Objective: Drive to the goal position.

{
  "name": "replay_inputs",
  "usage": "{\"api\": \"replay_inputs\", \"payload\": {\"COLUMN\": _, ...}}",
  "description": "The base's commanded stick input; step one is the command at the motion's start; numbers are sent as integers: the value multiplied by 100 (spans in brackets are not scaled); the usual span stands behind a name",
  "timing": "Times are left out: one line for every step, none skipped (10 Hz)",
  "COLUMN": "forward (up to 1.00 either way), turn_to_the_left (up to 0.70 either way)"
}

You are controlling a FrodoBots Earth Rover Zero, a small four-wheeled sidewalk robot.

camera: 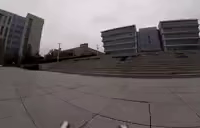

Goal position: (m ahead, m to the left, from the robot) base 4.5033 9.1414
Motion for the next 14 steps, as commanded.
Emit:
{"api": "replay_inputs", "payload": {"forward": 70, "turn_to_the_left": 0}}
{"api": "replay_inputs", "payload": {"forward": 70, "turn_to_the_left": 0}}
{"api": "replay_inputs", "payload": {"forward": 70, "turn_to_the_left": 14}}
{"api": "replay_inputs", "payload": {"forward": 70, "turn_to_the_left": 34}}
{"api": "replay_inputs", "payload": {"forward": 70, "turn_to_the_left": 35}}
{"api": "replay_inputs", "payload": {"forward": 70, "turn_to_the_left": 34}}
{"api": "replay_inputs", "payload": {"forward": 70, "turn_to_the_left": 26}}
{"api": "replay_inputs", "payload": {"forward": 70, "turn_to_the_left": 10}}
{"api": "replay_inputs", "payload": {"forward": 70, "turn_to_the_left": 0}}
{"api": "replay_inputs", "payload": {"forward": 70, "turn_to_the_left": 0}}
{"api": "replay_inputs", "payload": {"forward": 70, "turn_to_the_left": 0}}
{"api": "replay_inputs", "payload": {"forward": 70, "turn_to_the_left": 0}}
{"api": "replay_inputs", "payload": {"forward": 70, "turn_to_the_left": 0}}
{"api": "replay_inputs", "payload": {"forward": 70, "turn_to_the_left": 0}}
